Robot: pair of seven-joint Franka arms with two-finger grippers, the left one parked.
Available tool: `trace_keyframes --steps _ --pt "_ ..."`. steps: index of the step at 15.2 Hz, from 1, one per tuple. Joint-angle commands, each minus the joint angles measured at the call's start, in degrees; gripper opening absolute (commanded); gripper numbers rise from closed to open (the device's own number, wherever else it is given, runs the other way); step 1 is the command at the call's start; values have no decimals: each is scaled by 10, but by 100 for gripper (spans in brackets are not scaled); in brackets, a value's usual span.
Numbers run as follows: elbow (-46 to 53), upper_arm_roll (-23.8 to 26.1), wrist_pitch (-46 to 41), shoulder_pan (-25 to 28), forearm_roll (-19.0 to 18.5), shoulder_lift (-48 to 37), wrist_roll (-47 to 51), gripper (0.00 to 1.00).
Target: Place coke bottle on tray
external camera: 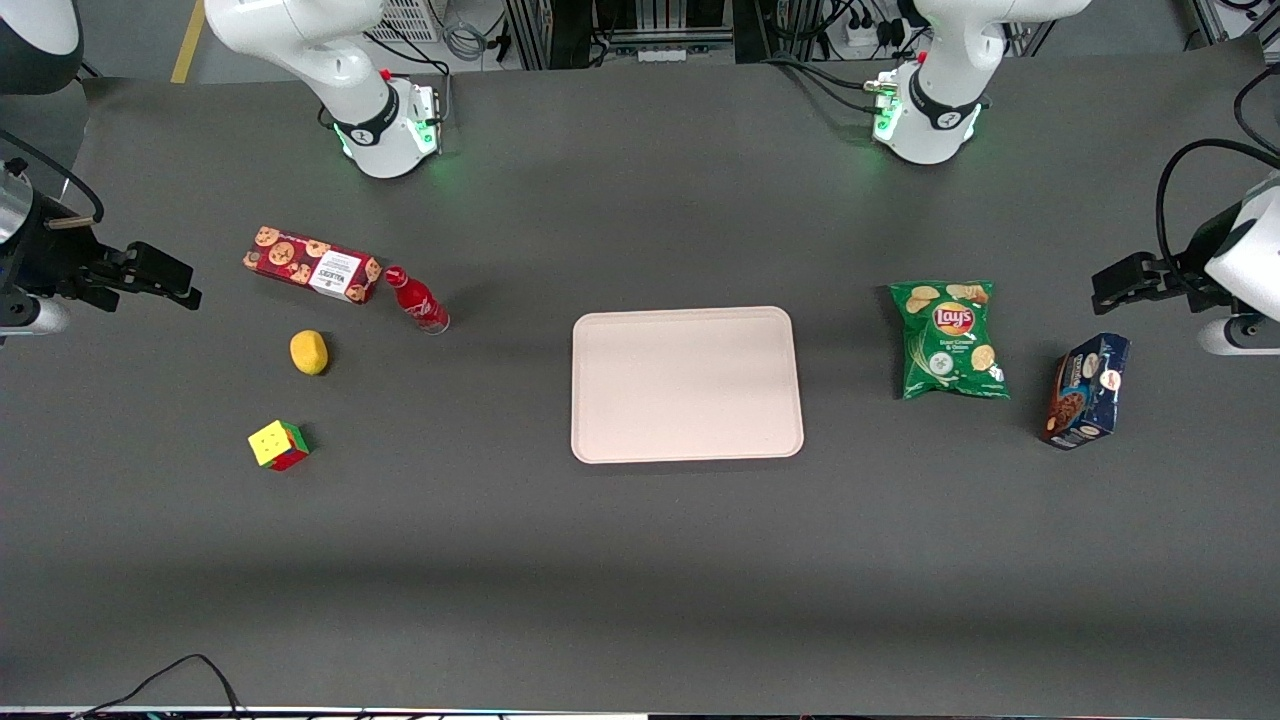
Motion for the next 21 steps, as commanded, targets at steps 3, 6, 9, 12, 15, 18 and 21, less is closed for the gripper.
trace_keyframes --steps 3,6,9,12,15,18,21 --pt "23 -2 -16 3 -6 12 -11 100" --pt "16 -1 -18 4 3 11 -12 100" --pt "-44 18 -11 5 6 -15 -4 100" --pt "-181 35 67 5 28 -84 -3 100" --pt "-298 86 145 4 24 -129 33 100" --pt "-367 107 205 1 22 -140 42 100" --pt "-432 121 274 3 22 -143 48 100"
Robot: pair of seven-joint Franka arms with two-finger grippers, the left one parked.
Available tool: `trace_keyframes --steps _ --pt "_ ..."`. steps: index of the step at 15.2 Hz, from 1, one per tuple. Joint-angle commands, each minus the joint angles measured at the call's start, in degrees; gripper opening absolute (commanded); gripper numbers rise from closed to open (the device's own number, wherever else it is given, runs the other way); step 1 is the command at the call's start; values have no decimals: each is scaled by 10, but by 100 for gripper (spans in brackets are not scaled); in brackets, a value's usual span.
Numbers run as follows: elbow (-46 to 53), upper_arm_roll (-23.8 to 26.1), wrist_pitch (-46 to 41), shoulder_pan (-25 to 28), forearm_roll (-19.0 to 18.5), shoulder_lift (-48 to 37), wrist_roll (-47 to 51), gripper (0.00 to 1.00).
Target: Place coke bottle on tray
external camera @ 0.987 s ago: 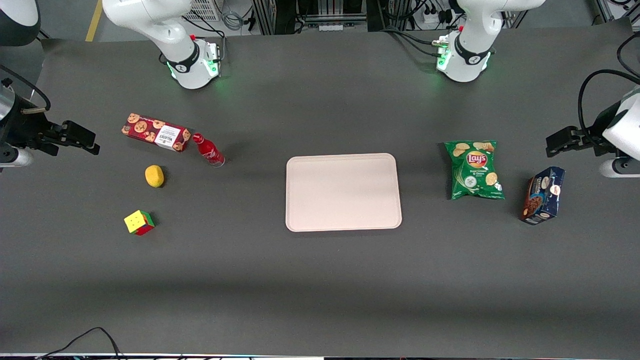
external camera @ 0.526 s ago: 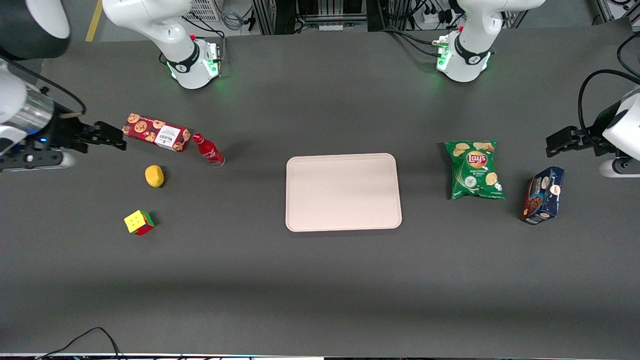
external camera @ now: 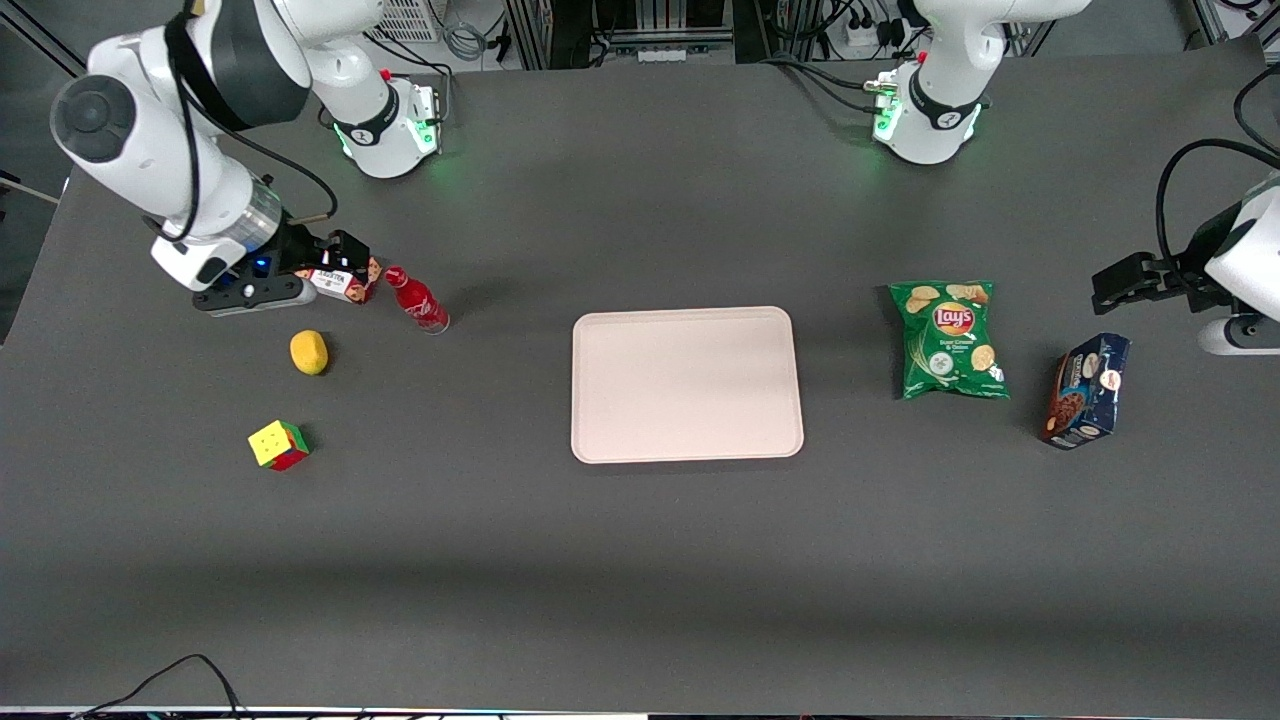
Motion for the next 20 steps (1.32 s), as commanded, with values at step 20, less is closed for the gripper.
trace_keyframes --steps 20 --pt "-222 57 224 1 3 -7 54 100"
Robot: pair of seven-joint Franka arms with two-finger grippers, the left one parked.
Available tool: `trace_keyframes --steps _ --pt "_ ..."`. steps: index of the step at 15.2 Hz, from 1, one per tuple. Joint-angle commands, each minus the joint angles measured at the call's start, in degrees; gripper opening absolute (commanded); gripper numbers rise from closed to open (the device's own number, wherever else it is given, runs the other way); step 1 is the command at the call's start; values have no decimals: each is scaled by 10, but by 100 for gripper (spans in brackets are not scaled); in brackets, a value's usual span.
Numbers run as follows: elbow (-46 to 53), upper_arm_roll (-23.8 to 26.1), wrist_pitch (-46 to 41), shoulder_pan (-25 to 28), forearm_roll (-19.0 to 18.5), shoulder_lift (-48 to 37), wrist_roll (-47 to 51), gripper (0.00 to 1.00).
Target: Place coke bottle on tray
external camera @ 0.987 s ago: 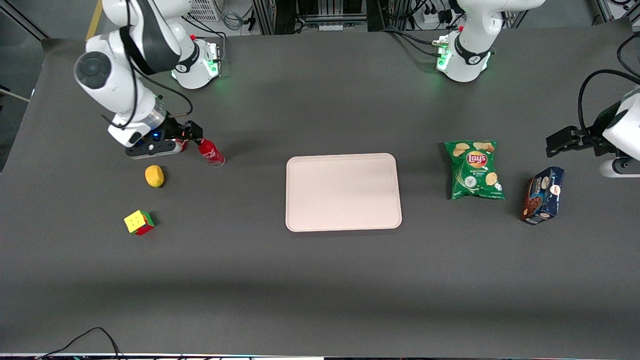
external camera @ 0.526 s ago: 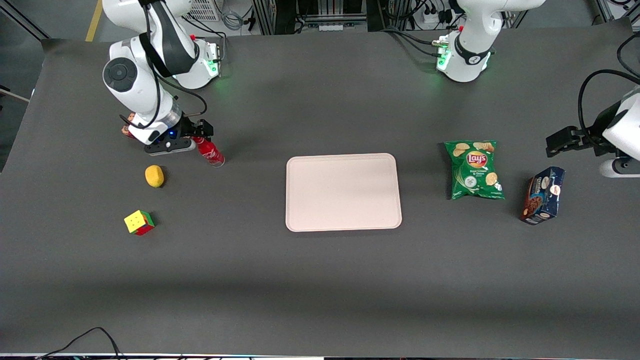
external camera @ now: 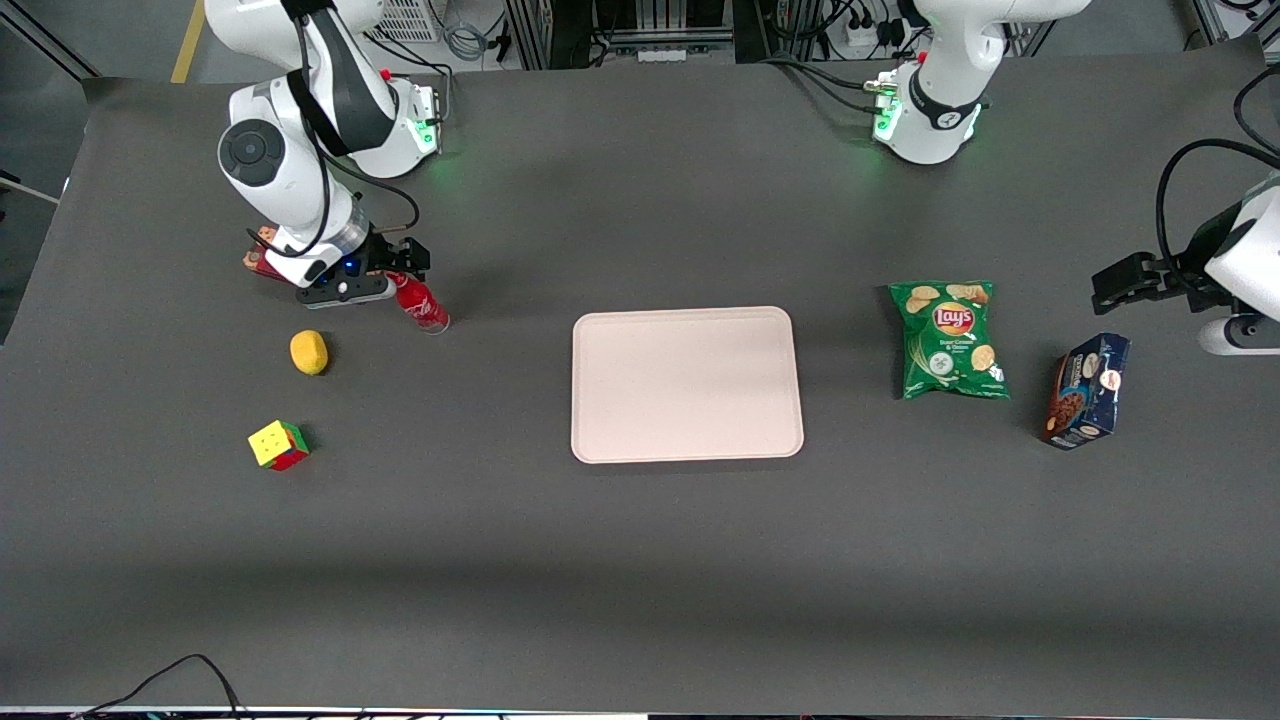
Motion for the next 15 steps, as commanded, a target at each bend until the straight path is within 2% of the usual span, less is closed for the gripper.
trace_keyframes --steps 1,4,11,13,15 --pt "-14 4 22 1 3 -1 16 100" --pt "-14 4 24 1 3 2 16 96" --pt "-14 4 28 2 2 10 16 72" --pt "-14 4 28 2 1 10 16 58" --pt "-14 5 27 2 2 9 16 38"
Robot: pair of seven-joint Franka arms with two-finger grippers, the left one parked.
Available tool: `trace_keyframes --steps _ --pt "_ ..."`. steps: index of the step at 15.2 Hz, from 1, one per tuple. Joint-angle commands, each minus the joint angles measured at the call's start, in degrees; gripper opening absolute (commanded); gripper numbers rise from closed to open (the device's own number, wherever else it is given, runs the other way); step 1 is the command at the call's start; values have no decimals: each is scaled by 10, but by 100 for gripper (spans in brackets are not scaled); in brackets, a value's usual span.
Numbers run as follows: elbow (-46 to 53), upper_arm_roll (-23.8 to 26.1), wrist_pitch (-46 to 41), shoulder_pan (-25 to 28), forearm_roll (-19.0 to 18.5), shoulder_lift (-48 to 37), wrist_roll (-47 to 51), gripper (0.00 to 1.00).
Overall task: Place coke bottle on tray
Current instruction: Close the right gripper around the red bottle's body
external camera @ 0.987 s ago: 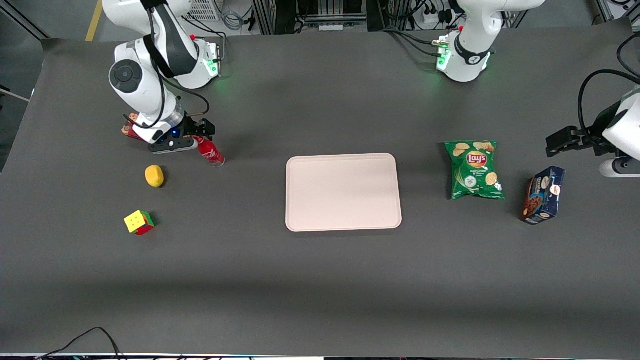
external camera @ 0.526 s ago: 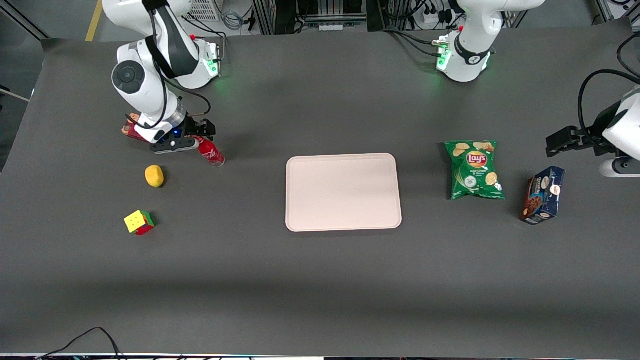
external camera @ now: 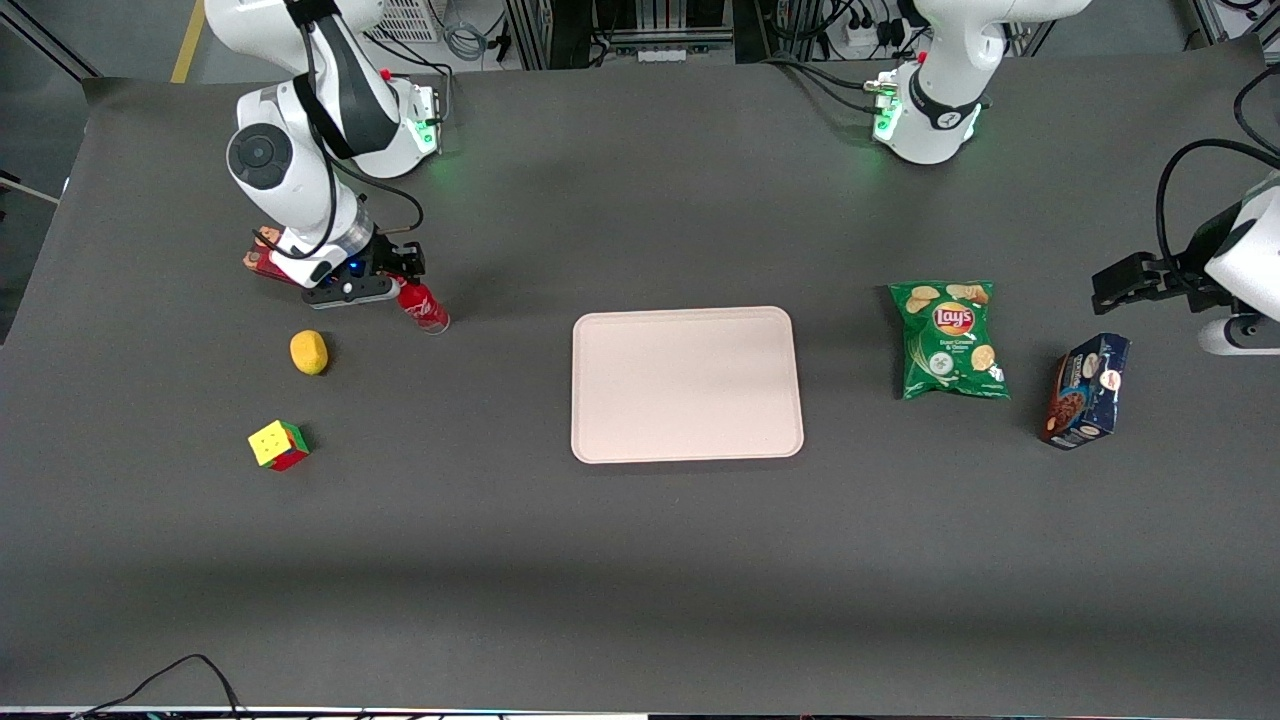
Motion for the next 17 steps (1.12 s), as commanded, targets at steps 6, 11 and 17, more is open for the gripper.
trace_keyframes --steps 6,11,17 --pt "7 8 2 2 1 -1 14 0" --pt "140 9 -153 0 1 -3 15 0" --pt "380 11 -365 2 -29 28 17 0"
